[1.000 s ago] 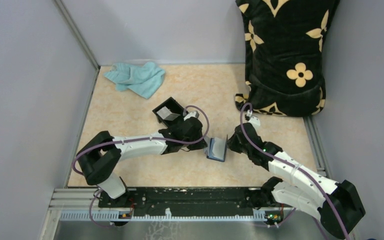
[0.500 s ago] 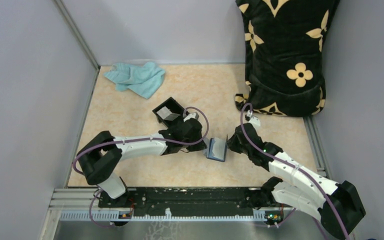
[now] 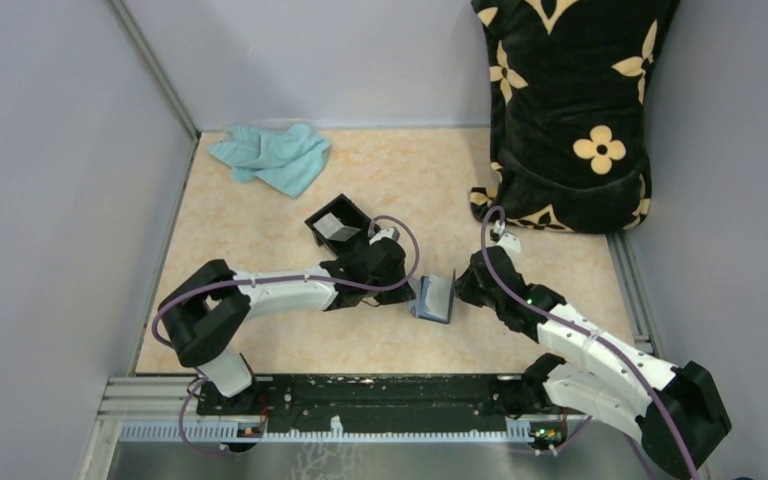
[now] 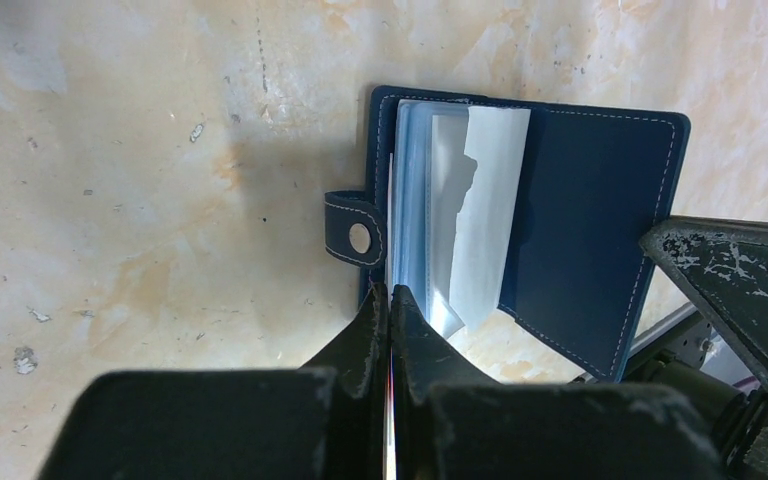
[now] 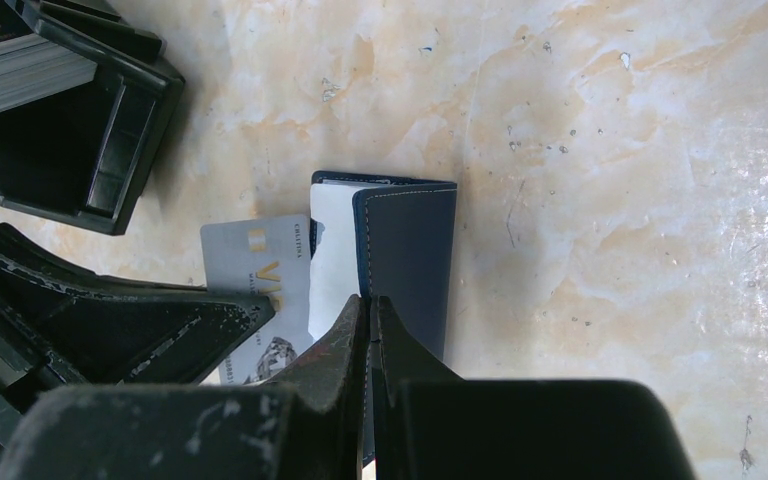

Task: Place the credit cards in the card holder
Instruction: Open the card holder at the center of the board.

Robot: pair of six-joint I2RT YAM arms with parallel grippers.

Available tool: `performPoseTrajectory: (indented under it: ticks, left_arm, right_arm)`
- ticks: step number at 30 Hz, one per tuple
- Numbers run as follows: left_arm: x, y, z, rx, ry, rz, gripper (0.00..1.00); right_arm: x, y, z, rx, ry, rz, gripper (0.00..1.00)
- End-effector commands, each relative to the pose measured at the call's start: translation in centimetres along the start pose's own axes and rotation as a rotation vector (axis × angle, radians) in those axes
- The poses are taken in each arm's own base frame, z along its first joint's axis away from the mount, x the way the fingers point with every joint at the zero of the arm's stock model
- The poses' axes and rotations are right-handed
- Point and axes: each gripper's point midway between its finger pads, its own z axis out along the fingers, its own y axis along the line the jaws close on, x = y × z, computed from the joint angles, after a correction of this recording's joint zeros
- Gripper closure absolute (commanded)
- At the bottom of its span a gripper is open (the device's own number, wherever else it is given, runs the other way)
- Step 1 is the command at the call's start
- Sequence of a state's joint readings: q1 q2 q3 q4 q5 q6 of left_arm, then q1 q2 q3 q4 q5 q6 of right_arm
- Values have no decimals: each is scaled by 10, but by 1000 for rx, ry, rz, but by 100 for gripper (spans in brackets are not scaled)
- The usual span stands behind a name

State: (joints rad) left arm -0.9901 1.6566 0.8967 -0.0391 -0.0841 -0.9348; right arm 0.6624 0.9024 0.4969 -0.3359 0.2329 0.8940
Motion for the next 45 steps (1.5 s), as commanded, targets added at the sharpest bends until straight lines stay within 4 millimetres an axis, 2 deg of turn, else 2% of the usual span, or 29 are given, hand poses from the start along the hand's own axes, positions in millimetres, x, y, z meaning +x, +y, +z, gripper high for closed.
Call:
performPoseTrajectory:
  ticks: [1,17,33,45]
  left_arm:
    - [1,-2,4,16,5,-12,100]
    - [1,-12,5,57,10,-25,100]
    - [-1,-31,2,146,13,-49,100]
    - [9,-51,7,223,37,-40,100]
  right_arm:
    - [-1,1,0,-14,-8,14,100]
    - [-4,3,0,-14,-7,0,100]
    - [5,-9,1,9,5,-6,100]
    - [13,-22,0,32,11,-1,100]
